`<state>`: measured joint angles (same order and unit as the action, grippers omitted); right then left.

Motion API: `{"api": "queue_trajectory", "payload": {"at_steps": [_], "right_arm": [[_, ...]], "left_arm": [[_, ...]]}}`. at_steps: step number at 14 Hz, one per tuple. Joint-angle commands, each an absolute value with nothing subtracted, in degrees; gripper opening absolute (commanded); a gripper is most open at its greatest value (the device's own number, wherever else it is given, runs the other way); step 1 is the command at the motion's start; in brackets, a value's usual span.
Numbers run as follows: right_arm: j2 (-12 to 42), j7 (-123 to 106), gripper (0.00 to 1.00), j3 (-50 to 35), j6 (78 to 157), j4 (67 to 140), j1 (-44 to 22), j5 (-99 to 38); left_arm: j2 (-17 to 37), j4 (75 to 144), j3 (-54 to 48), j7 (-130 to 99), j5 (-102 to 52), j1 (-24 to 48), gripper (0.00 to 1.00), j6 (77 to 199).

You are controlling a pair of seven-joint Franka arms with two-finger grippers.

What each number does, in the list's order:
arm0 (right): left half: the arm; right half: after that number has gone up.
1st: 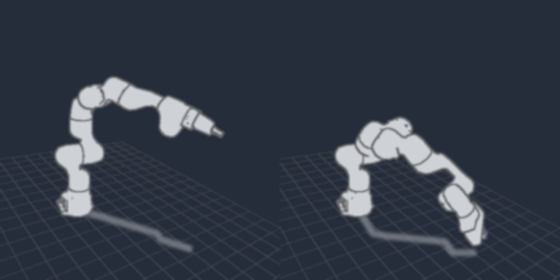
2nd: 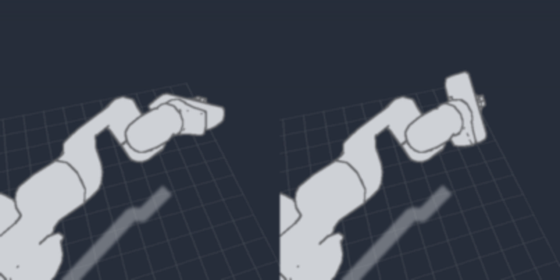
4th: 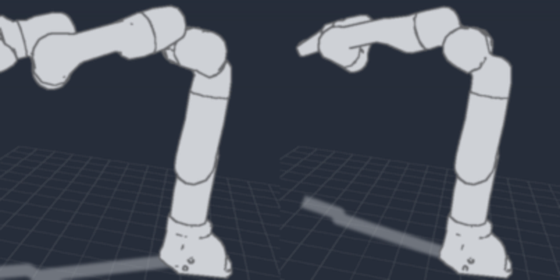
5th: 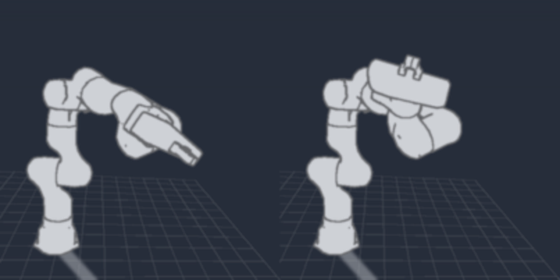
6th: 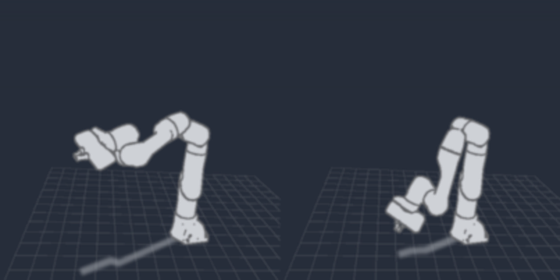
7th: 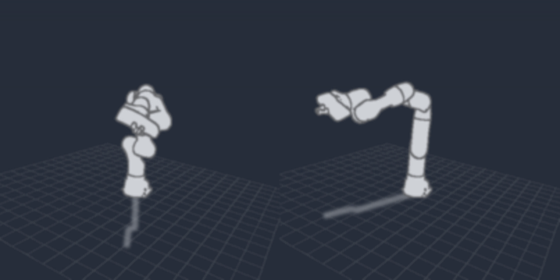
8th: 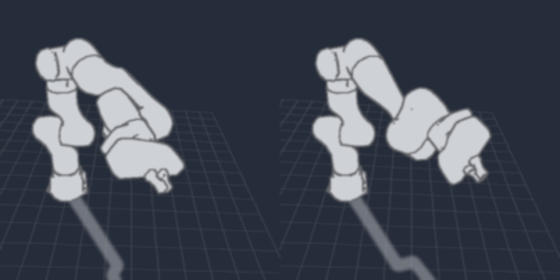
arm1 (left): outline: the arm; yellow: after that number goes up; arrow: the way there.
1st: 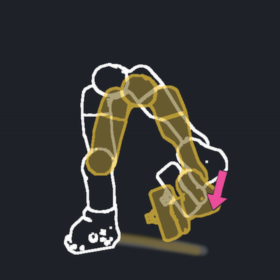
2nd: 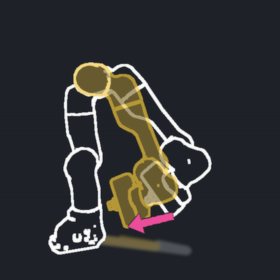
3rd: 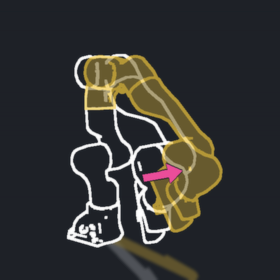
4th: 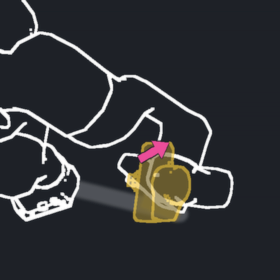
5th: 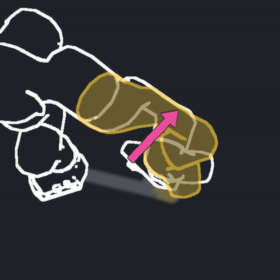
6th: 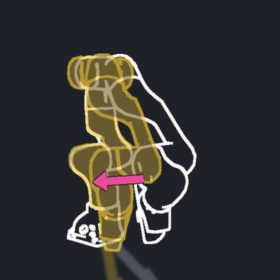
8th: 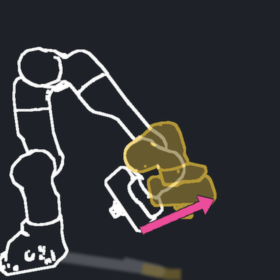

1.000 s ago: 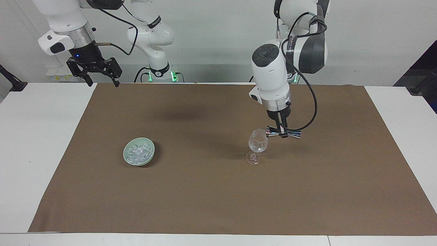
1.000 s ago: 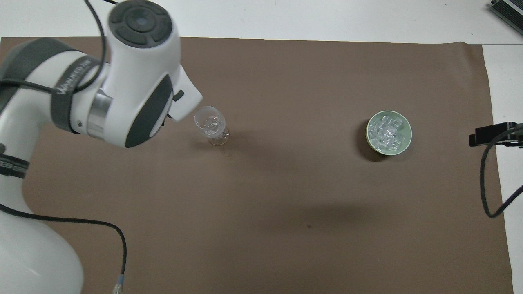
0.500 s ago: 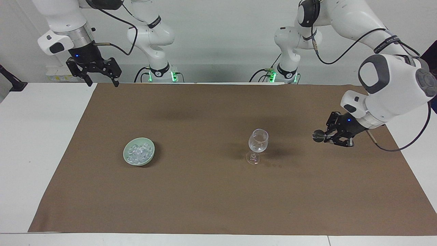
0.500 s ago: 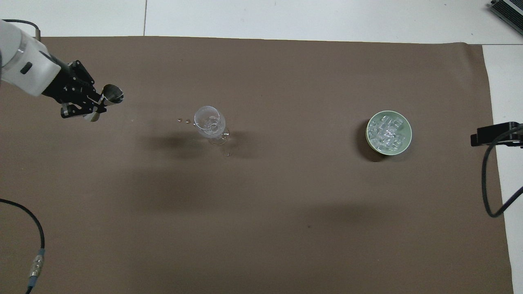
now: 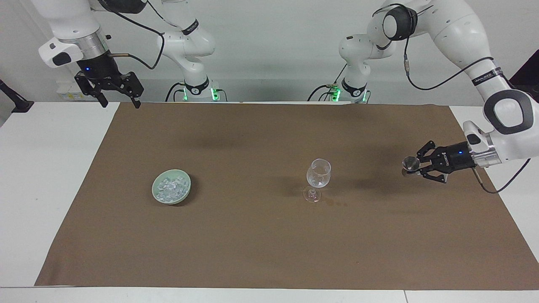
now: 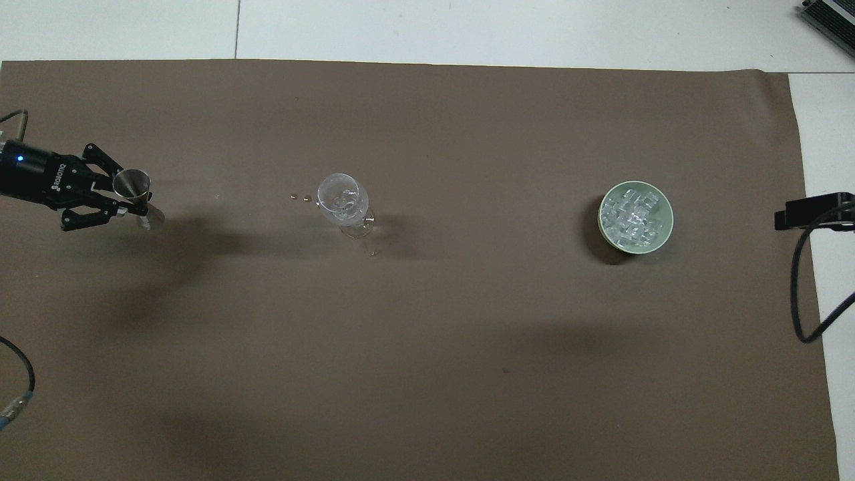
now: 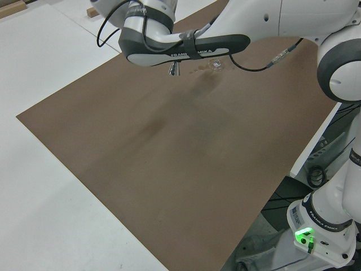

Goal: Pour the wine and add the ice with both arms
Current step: 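Set the bottle down with the left gripper while the right gripper reaches the ice bowl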

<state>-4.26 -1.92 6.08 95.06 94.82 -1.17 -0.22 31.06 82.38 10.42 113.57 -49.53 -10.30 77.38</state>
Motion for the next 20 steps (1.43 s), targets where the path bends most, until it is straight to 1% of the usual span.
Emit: {"api": "queue_trajectory", "payload": {"at_steps": [1, 4, 7, 10, 14, 17, 20], "right_arm": [[-2.1, -4.0, 1.00, 4.1, 100.0, 97.6, -0.6, -0.1], [2.4, -6.2, 1.00, 1.8, 104.6, 97.8, -0.6, -0.1], [4.4, -8.4, 1.00, 0.9, 109.0, 101.1, -0.6, -0.1], [5.7, -10.8, 1.00, 1.0, 119.0, 107.1, -0.6, -0.1], [9.8, -11.9, 1.00, 0.9, 121.8, 107.4, -0.7, 0.1], [10.8, -12.6, 1.00, 0.8, 123.6, 109.2, -0.9, 0.8], [11.2, -13.1, 1.00, 0.8, 128.0, 112.9, -1.0, 1.0]], "left_arm": [[36.0, 81.7, 2.6, 119.9, -55.4, -21.3, 0.00, 73.0], [40.9, 81.5, -1.6, 122.6, -59.4, -28.7, 0.00, 70.6], [42.5, 81.1, -1.7, 126.7, -59.2, -31.4, 0.00, 71.3], [42.6, 79.9, -1.2, 127.2, -56.7, -31.9, 0.00, 72.3], [43.1, 79.5, -1.1, 129.3, -52.7, -31.6, 0.00, 74.5], [43.9, 79.8, -1.2, 132.2, -51.0, -32.0, 0.00, 76.7], [44.9, 79.9, -1.2, 132.6, -51.0, -32.1, 0.00, 76.9]]}}
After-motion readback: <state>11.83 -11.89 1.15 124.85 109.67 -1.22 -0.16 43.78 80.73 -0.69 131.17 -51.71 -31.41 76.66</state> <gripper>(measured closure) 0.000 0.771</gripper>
